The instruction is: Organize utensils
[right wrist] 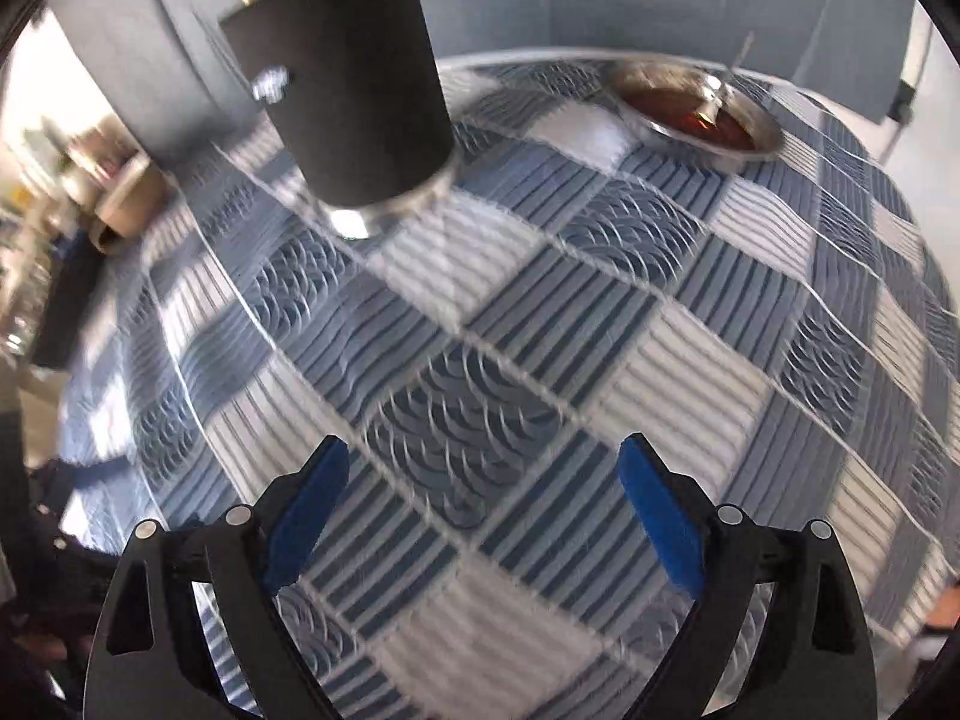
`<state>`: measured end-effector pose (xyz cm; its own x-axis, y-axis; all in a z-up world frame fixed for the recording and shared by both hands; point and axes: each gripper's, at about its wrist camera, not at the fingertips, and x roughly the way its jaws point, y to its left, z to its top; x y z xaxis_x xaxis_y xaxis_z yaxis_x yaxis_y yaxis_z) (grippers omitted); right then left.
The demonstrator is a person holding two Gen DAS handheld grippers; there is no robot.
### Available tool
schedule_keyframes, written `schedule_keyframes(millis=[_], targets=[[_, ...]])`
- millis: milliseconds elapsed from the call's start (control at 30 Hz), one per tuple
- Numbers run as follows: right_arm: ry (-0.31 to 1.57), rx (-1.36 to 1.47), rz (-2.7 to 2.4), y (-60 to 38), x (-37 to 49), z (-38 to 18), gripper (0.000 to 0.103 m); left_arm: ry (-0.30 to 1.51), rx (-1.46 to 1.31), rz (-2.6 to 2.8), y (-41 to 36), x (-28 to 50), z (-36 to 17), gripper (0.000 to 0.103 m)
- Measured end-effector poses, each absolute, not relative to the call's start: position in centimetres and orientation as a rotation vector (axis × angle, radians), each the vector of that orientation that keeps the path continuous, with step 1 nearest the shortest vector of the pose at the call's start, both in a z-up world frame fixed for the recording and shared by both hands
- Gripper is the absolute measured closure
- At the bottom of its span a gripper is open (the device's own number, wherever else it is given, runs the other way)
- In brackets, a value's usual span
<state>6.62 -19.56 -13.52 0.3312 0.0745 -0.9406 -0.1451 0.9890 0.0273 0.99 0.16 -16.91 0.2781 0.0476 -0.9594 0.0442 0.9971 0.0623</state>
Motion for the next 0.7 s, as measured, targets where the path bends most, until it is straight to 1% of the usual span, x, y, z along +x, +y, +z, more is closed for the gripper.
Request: schedule_keyframes(millis=[100,267,400,533,600,700], targets=[[1.227,-0.063,0.200,-18.7,5.8,-12.0,0.016,1.222,0.070,0.022,-0.5,1.0,-14.2,0.006],[1.115,-0.096,0.310,-18.4,4.5,-7.9,0.015,1.142,0.023,0.042,-0.7,1.2,-8.5,0.006],[1.021,-0.067,0.349,-20.0,3.6,-4.4,0.014,0.986,0.057,0.100,-1.5,-0.1,-2.3,0.006],[0.960,-0.034,0.367,-21.9,2.7,-0.9,0.013,0.884,0.078,0.164,-2.6,-1.9,2.0,0.006],[0.931,-0.057,0.349,-22.4,1.9,0.5,0.012,0.849,0.015,0.206,-2.7,-2.7,3.7,0.006],[0.885,-0.094,0.321,-23.4,0.5,1.5,0.012,0.838,-0.058,0.196,-3.2,-3.7,4.4,0.006]])
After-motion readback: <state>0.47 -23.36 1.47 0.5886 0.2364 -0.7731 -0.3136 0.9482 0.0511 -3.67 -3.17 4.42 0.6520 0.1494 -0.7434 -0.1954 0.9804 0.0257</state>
